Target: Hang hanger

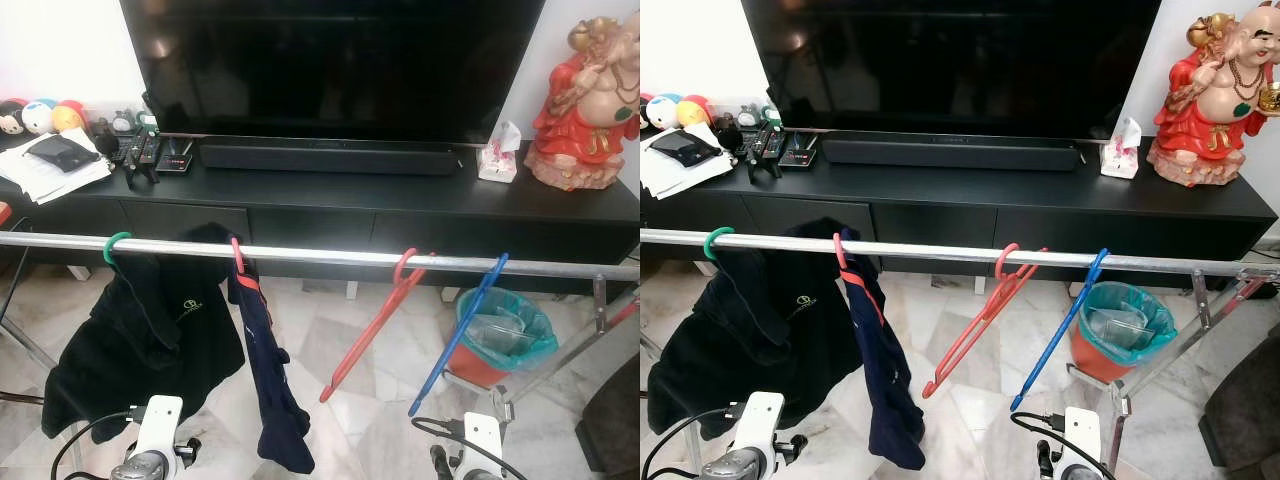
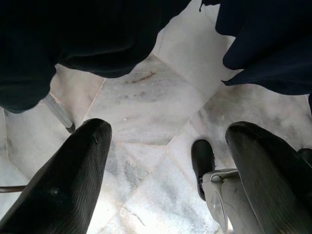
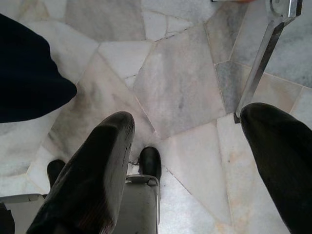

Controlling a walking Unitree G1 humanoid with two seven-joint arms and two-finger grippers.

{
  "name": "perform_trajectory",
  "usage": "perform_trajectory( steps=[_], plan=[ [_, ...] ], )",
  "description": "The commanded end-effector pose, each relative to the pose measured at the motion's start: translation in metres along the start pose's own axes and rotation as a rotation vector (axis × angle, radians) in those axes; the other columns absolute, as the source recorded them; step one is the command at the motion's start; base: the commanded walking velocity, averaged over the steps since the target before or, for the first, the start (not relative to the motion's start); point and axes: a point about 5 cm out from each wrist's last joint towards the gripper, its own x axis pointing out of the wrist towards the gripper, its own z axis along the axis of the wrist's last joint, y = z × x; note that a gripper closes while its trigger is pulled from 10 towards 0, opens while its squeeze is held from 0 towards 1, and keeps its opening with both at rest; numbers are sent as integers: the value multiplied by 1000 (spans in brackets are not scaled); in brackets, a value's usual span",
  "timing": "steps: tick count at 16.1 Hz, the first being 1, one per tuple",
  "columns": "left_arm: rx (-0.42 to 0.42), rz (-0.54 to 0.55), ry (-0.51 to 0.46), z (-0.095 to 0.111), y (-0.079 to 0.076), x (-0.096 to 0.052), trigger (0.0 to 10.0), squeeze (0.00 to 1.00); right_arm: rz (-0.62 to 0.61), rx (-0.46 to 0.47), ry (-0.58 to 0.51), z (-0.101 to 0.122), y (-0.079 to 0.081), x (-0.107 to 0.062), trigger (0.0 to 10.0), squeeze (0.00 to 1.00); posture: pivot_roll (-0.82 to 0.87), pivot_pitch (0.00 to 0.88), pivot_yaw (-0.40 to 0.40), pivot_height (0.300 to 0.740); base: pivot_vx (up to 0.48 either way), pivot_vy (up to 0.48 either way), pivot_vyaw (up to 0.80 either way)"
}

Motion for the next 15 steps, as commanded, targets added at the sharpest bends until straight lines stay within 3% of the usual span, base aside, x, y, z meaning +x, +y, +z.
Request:
perform_trajectory(
  steps=[1, 15],
  plan=[
    [-63, -185, 10, -5, -28, 0, 10000, 0, 93, 104, -15, -20, 10, -5, 10000, 0, -22, 0, 45, 740, 0, 0, 0],
    [-63, -186, 11, -5, -28, 0, 10000, 0, 89, 81, -3, -20, 10, -4, 10000, 0, -20, 0, 44, 740, 0, 0, 0]
  ],
)
